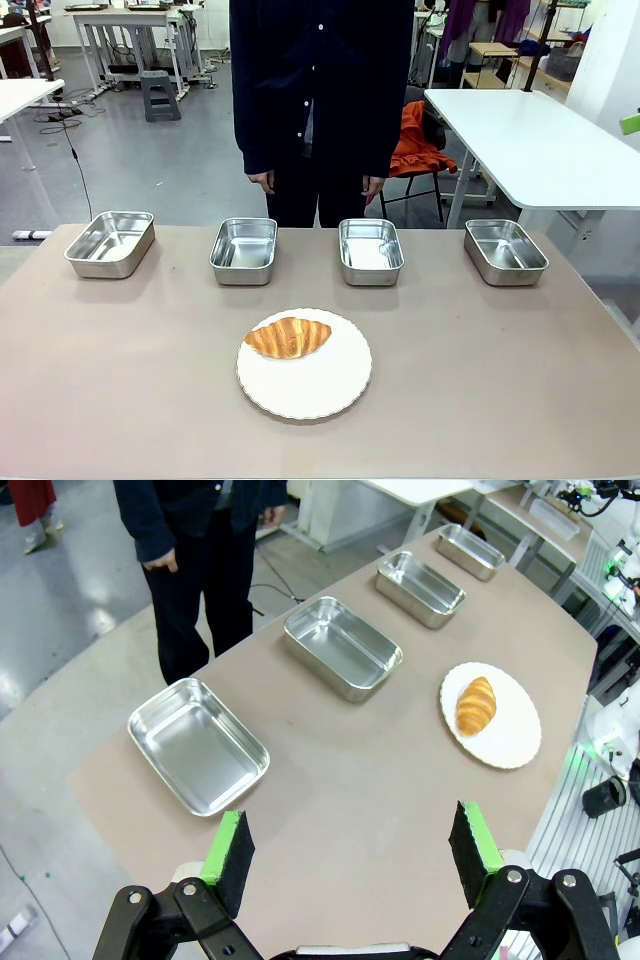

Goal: Place the bread in the container.
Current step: Place the Butter Roll into the Airtight Container indicated by the human.

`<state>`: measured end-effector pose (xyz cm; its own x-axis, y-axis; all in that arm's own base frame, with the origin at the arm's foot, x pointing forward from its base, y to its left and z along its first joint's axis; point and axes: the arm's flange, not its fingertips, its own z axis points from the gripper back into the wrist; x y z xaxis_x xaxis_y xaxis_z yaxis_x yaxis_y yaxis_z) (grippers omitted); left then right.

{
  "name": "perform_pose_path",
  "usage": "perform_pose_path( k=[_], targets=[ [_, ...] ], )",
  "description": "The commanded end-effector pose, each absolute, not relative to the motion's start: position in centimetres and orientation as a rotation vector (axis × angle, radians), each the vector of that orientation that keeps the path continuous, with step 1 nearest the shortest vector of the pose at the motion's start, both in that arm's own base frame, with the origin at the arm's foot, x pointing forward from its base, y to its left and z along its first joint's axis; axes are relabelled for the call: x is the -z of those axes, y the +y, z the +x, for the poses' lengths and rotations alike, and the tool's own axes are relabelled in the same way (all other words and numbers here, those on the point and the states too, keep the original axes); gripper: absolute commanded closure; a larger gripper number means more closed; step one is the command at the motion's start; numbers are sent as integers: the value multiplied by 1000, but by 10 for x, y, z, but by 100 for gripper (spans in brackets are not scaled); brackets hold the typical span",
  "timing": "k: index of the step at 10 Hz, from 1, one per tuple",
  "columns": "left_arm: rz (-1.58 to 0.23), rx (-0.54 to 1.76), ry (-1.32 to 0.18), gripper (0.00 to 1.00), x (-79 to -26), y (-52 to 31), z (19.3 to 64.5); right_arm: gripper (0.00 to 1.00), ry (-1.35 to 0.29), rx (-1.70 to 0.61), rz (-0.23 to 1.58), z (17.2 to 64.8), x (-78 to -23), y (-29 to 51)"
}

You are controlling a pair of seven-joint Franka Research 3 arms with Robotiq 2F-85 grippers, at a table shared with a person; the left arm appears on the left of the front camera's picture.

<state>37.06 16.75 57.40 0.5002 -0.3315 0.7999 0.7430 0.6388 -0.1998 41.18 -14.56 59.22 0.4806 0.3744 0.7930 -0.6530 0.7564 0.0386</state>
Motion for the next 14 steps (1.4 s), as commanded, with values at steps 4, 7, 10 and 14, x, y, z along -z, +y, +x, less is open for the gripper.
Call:
perform_pose_path(
  k=[4, 7, 10, 14],
  targets=[
    [-578, 710, -813, 0, -574, 169, 369, 0, -869, -648, 362, 412, -593, -146],
    [-578, 710, -813, 0, -574, 169, 369, 0, -869, -648, 362, 412, -593, -146],
    [-578, 710, -813, 0, -574, 169, 369, 0, -869, -648, 362, 412, -593, -146],
    [-578, 710, -813, 0, -574, 169, 369, 0, -869, -648, 362, 412, -593, -146]
  ],
)
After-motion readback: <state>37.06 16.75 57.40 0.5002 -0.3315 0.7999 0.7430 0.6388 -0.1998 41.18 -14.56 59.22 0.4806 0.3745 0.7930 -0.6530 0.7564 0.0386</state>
